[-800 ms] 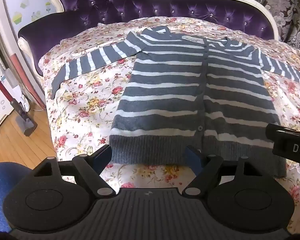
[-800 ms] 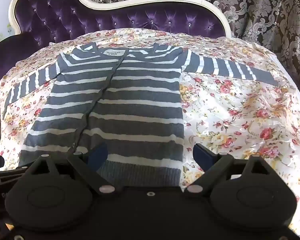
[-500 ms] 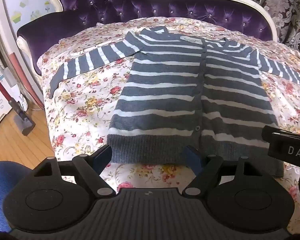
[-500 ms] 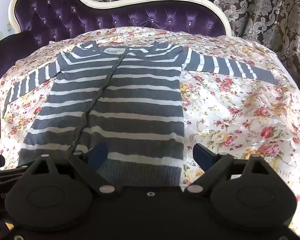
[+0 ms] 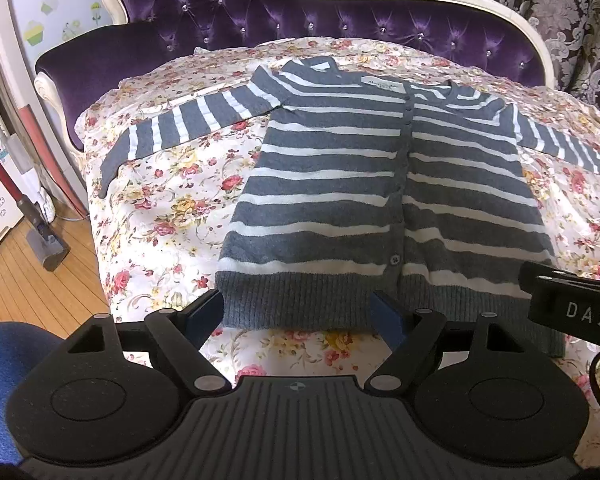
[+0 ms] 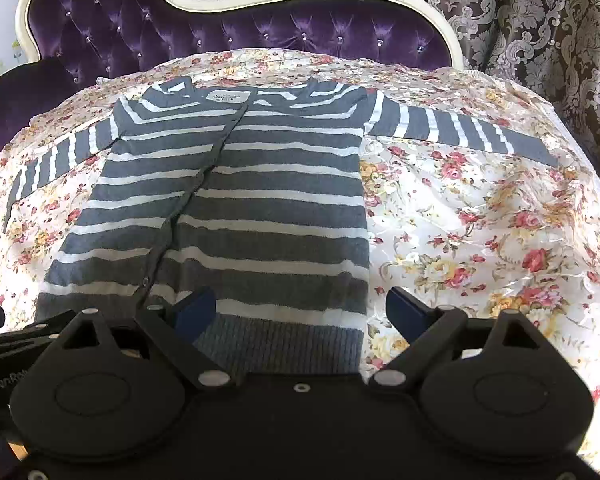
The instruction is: Fold small clothes
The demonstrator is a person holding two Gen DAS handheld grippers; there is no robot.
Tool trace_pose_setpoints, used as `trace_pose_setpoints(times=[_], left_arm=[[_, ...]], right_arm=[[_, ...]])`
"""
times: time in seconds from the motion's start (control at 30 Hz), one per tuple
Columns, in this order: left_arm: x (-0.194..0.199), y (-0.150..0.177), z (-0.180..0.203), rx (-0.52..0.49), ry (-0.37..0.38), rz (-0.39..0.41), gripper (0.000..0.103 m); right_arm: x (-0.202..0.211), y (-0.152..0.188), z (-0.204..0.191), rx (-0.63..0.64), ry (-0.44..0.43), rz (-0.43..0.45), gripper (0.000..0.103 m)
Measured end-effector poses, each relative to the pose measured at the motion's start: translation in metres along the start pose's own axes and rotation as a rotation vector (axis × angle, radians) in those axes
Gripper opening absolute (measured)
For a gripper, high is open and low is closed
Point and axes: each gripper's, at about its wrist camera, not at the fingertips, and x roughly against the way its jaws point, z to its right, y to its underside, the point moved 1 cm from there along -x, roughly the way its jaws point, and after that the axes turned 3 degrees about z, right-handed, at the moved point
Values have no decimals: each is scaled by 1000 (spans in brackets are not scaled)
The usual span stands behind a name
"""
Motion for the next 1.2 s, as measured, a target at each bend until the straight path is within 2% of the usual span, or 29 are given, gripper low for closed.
trace_pose_setpoints(times=[1.2], left_arm=[[1, -1, 1, 1, 5, 0, 79]], right_arm=[[-2, 0, -2, 5, 5, -17, 92]])
